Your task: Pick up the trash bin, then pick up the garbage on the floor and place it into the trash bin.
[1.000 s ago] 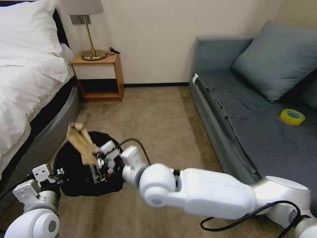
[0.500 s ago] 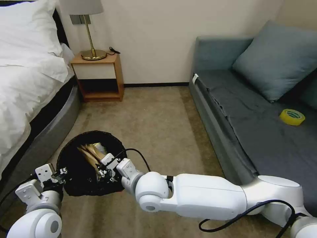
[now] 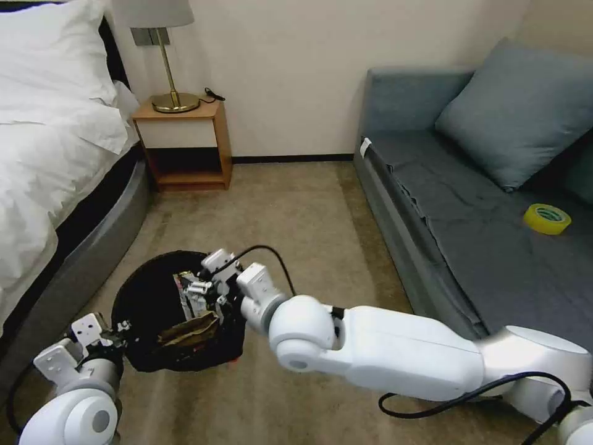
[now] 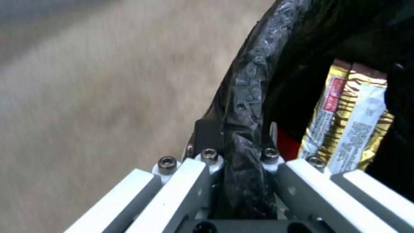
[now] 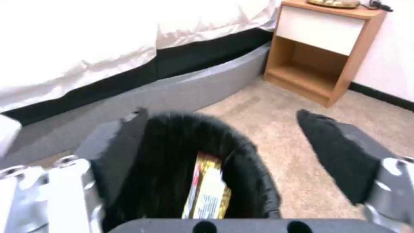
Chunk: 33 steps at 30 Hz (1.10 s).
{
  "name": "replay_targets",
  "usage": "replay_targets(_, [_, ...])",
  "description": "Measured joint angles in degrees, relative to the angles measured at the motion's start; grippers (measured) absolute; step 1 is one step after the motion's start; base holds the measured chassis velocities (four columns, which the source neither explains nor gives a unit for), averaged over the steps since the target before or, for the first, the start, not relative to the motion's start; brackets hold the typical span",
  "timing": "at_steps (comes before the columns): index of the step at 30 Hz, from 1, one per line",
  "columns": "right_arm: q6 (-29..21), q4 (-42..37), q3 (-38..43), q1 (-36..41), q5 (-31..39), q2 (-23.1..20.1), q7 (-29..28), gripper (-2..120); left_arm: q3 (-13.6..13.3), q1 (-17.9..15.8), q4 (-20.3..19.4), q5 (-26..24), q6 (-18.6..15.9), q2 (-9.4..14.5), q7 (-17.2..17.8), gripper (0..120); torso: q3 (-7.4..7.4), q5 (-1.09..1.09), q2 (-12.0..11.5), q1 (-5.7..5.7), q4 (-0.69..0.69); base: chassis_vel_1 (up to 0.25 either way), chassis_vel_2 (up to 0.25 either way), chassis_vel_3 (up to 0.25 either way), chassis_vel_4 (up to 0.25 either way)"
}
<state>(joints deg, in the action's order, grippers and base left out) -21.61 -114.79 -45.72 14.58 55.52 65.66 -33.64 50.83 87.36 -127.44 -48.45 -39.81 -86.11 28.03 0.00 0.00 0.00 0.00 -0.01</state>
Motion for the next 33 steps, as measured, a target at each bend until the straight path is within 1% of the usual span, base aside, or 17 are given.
replay_targets(1, [0.02, -0.44, 0.16, 0.25, -0.17, -0.44, -0.02, 96, 0.06, -0.25, 0.75, -1.9, -0.32, 0.11, 1.64, 3, 0.0, 0.0, 0.0, 0.0, 0.0, 0.0, 0.0, 0.0, 0.0])
replay_targets(4, [0.16, -1.34, 0.26, 1.43, -0.96, -1.65, -0.03, 99, 0.34, -1.09, 2.93, -7.55, -1.85, 0.61, 6.98, 3, 0.0, 0.0, 0.0, 0.0, 0.01, 0.0, 0.0, 0.0, 0.0])
replay_targets(5, [0.23, -1.43, 0.26, 1.8, -1.2, -1.92, -0.02, 100, 0.36, -1.26, 3.4, -8.45, -2.1, 0.71, 7.92, 3, 0.0, -0.01, 0.0, 0.0, 0.01, 0.0, 0.0, 0.0, 0.0])
replay_targets(6, [0.23, -1.43, 0.26, 1.8, -1.2, -1.92, -0.02, 100, 0.36, -1.26, 3.4, -8.45, -2.1, 0.71, 7.92, 3, 0.0, -0.01, 0.0, 0.0, 0.01, 0.0, 0.0, 0.0, 0.0])
replay_targets(8, [0.41, -1.63, 0.26, 2.8, -1.72, -2.63, 0.02, 100, 0.5, -1.62, 4.92, -9.19, -2.39, 0.93, 9.51, 3, 0.0, 0.0, 0.0, 0.0, 0.0, 0.0, 0.0, 0.0, 0.0])
replay_targets(9, [0.41, -1.63, 0.26, 2.8, -1.72, -2.63, 0.02, 100, 0.5, -1.62, 4.92, -9.19, -2.39, 0.93, 9.51, 3, 0.0, 0.0, 0.0, 0.0, 0.0, 0.0, 0.0, 0.0, 0.0])
replay_targets(12, [0.65, -1.84, 0.54, 4.46, -2.38, -3.65, 0.16, 100, 0.56, -1.88, 7.35, -9.14, -2.43, 1.08, 10.36, 3, 0.0, -0.01, 0.0, 0.0, 0.01, 0.0, 0.0, 0.0, 0.0])
replay_targets(21, [0.87, -2.22, 1.43, 6.76, -3.21, -4.69, 0.28, 100, 0.52, -2.15, 10.15, -8.52, -2.43, 0.96, 10.48, 3, 0.0, 0.0, 0.0, 0.0, 0.01, 0.0, 0.0, 0.0, 0.0])
replay_targets(27, [0.96, -2.37, 2.09, 8.08, -3.62, -5.12, 0.31, 100, 0.46, -2.19, 10.45, -8.36, -2.37, 0.94, 10.17, 3, 0.0, 0.02, 0.0, 0.0, 0.01, 0.0, 0.0, 0.0, 0.0])
replay_targets(29, [0.96, -2.6, 2.64, 8.95, -3.63, -5.44, 0.34, 100, 0.4, -2.05, 10.46, -7.65, -2.33, 0.96, 8.91, 4, 0.0, 0.01, -0.01, 0.0, 0.01, 0.0, 0.0, 0.0, 0.0])
replay_targets(30, [0.96, -2.65, 2.88, 9.31, -3.66, -5.59, 0.35, 100, 0.29, -1.93, 10.44, -6.59, -2.12, 0.95, 7.52, 7, 0.0, 0.0, 0.0, 0.0, 0.01, 0.0, 0.0, 0.0, 0.0])
replay_targets(31, [0.96, -2.65, 2.88, 9.31, -3.66, -5.59, 0.35, 100, 0.29, -1.93, 10.44, -6.59, -2.12, 0.95, 7.52, 7, 0.0, 0.0, 0.0, 0.0, 0.01, 0.0, 0.0, 0.0, 0.0])
replay_targets(33, [0.96, -2.74, 3.47, 10.05, -3.73, -6.03, 0.36, 100, 0.3, -1.55, 10.22, -2.99, -1.28, 0.94, 3.85, 17, 0.0, -0.02, 0.0, 0.0, 0.0, 0.0, 0.0, 0.0, 0.0])
